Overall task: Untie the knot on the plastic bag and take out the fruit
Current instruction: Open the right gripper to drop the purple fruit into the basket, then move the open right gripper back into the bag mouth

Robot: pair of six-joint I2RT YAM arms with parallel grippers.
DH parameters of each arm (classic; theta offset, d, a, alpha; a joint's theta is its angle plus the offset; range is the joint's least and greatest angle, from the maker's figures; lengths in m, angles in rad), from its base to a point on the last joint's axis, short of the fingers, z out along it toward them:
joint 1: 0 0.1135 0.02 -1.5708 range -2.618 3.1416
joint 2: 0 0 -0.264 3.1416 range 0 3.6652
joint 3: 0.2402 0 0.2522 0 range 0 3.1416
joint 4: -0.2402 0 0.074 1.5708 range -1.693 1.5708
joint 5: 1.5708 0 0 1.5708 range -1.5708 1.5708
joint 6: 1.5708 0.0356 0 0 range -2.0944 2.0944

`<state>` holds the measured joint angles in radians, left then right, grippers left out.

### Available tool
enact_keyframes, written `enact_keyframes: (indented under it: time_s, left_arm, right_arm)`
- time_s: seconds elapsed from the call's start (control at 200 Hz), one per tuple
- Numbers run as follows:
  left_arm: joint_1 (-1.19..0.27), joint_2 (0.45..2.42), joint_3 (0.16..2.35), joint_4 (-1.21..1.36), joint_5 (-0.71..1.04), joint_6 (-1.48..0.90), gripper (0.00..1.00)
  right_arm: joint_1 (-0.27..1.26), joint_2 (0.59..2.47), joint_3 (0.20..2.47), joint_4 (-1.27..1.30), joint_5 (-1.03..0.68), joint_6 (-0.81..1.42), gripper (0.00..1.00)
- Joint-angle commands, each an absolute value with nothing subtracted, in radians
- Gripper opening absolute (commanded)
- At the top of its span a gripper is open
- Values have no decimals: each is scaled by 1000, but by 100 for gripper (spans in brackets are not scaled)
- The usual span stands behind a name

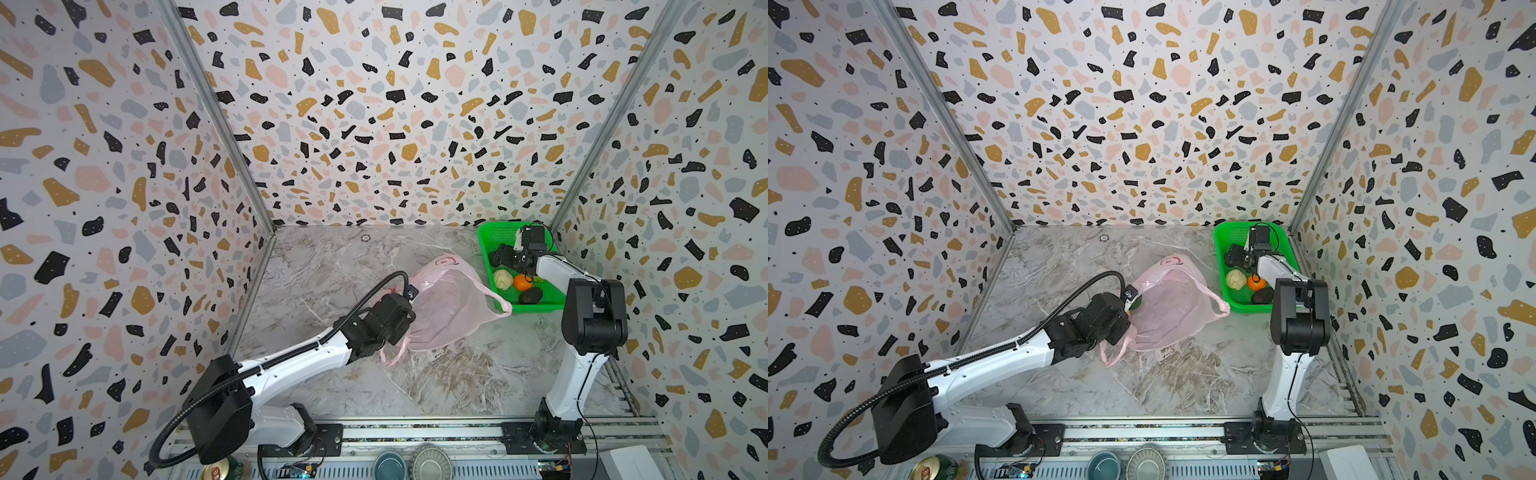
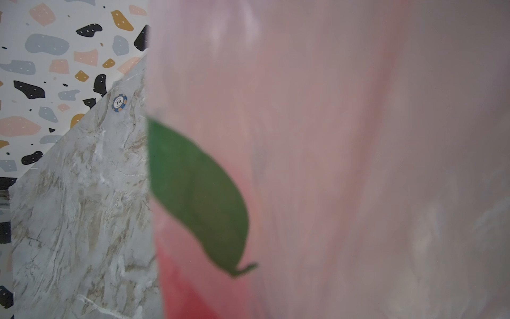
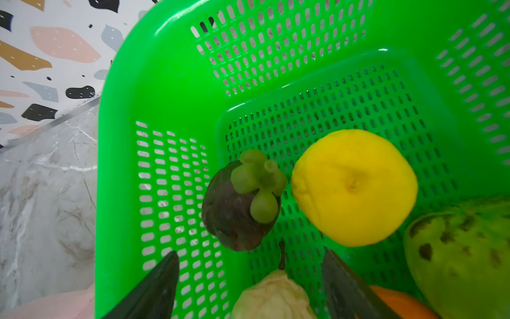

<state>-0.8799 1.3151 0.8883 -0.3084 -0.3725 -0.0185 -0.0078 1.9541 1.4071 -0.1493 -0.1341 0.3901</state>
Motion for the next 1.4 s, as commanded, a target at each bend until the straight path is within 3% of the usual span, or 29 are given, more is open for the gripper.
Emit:
enact_keyframes:
  time_s: [0.0,0.275,0.611,0.966,1.396]
  left_arm:
    - [-878,1287,897,-293,-395,-16,0]
    - [-878,1297,904,-303,-419,10,0]
    - [-877,1286,895,-290,-398,29,0]
    - [-874,1273,892,-294,-392,50,0]
    - [-871,1270,896,-293,-386,44,0]
  right_arm:
    - [-12,1847,1406,-176,-136,380,83]
    - [-10,1686,1356,-258,-226,370,91]
    - [51,1345,1233,-374,-413,379,98]
    - [413,1135,1236,-461,-316,464,99]
    - [815,1162,1149,-423,-69,463,97]
